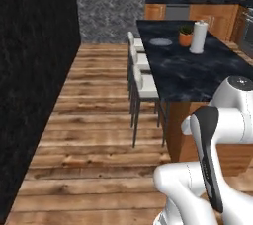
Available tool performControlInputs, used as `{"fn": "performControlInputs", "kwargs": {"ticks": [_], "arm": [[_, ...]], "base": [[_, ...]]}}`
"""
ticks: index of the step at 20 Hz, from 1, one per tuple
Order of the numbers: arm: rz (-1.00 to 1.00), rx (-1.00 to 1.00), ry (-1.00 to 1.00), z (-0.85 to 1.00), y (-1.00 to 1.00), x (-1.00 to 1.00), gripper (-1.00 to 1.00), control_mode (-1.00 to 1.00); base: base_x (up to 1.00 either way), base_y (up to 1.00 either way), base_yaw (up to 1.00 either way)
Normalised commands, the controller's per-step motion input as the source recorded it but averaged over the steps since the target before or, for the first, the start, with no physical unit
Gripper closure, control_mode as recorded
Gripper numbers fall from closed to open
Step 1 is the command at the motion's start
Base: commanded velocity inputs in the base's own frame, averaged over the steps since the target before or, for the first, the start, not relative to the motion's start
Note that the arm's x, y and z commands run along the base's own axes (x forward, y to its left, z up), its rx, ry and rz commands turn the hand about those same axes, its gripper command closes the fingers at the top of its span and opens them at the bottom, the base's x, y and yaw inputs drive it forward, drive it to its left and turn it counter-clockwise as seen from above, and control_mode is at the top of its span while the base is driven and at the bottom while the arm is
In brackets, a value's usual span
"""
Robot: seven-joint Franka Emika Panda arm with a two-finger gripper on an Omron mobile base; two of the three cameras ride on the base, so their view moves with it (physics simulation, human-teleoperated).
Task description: Retrieve the butter from the fridge and place it on a plate on the dining table. Then retrieve the butter knife by the fridge and place it near the plate.
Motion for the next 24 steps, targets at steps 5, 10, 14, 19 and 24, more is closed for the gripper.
{"fn": "performControlInputs", "kwargs": {"ticks": [5, 10, 14, 19, 24], "arm": [[0.0, 0.0, 0.0, 0.0, 0.0, 0.0, 1.0, 1.0], [0.0, 0.0, 0.0, 0.0, 0.0, 0.0, 1.0, 1.0], [0.0, 0.0, 0.0, 0.0, 0.0, 0.0, 1.0, 1.0], [0.0, 0.0, 0.0, 0.0, 0.0, 0.0, 1.0, 1.0], [0.0, 0.0, 0.0, 0.0, 0.0, 0.0, 1.0, 1.0]], "base": [[0.07, 1.0, -0.42], [0.06, 1.0, -0.39], [0.56, 1.0, -0.42], [1.0, 0.93, -0.3], [1.0, 0.76, -0.14]]}}
